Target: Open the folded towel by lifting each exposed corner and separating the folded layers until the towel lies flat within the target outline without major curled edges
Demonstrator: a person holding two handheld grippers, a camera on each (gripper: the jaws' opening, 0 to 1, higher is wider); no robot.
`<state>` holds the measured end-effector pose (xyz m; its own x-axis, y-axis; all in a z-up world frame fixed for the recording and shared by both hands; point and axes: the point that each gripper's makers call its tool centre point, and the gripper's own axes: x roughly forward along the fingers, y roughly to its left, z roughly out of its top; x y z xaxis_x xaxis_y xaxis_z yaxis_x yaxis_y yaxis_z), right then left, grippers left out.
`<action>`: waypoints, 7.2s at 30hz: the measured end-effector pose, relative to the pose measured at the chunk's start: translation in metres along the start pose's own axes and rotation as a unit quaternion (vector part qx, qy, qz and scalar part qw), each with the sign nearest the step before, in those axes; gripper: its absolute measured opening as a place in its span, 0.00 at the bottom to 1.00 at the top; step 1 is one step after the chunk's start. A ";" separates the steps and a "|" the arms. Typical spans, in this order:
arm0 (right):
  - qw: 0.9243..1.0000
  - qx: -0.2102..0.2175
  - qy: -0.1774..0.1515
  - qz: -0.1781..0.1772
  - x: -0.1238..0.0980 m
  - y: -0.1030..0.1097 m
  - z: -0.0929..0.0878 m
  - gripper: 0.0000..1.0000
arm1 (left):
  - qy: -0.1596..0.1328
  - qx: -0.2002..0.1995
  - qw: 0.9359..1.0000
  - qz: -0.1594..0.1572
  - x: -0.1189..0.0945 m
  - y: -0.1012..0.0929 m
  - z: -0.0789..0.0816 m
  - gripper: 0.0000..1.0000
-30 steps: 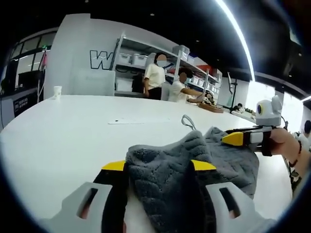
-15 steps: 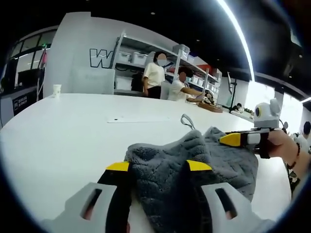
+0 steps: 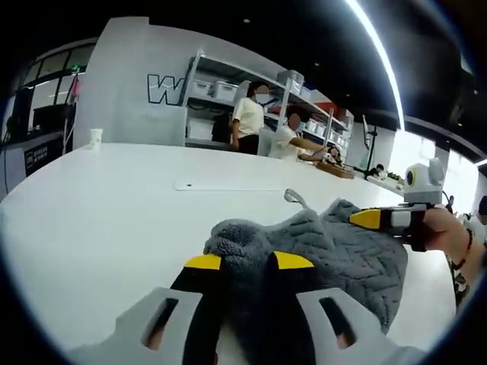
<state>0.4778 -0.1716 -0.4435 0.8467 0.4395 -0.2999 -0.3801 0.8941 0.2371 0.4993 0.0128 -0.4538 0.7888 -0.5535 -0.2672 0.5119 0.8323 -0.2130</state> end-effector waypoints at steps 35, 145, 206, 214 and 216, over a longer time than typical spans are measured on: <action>0.999 -0.031 0.000 -0.031 -0.004 -0.005 0.010 0.00 | -0.045 0.020 0.998 -0.027 -0.010 -0.005 0.018 0.03; 0.996 -0.042 -0.072 0.015 -0.059 0.026 0.016 0.00 | -0.113 0.050 0.988 -0.090 -0.063 -0.038 0.029 0.03; 0.988 -0.067 -0.126 0.061 -0.114 0.064 0.013 0.00 | -0.155 0.055 0.977 -0.134 -0.121 -0.067 0.016 0.03; 0.987 -0.068 -0.134 0.065 -0.122 0.067 0.009 0.00 | -0.160 0.062 0.976 -0.137 -0.130 -0.073 0.014 0.03; 0.986 -0.071 -0.134 0.066 -0.123 0.068 0.008 0.00 | -0.160 0.066 0.975 -0.137 -0.132 -0.074 0.013 0.03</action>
<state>0.3508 -0.1659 -0.3828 0.8472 0.5311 -0.0160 -0.5256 0.8421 0.1212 0.3614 0.0247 -0.3899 0.6716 -0.7347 0.0951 0.7407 0.6632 -0.1073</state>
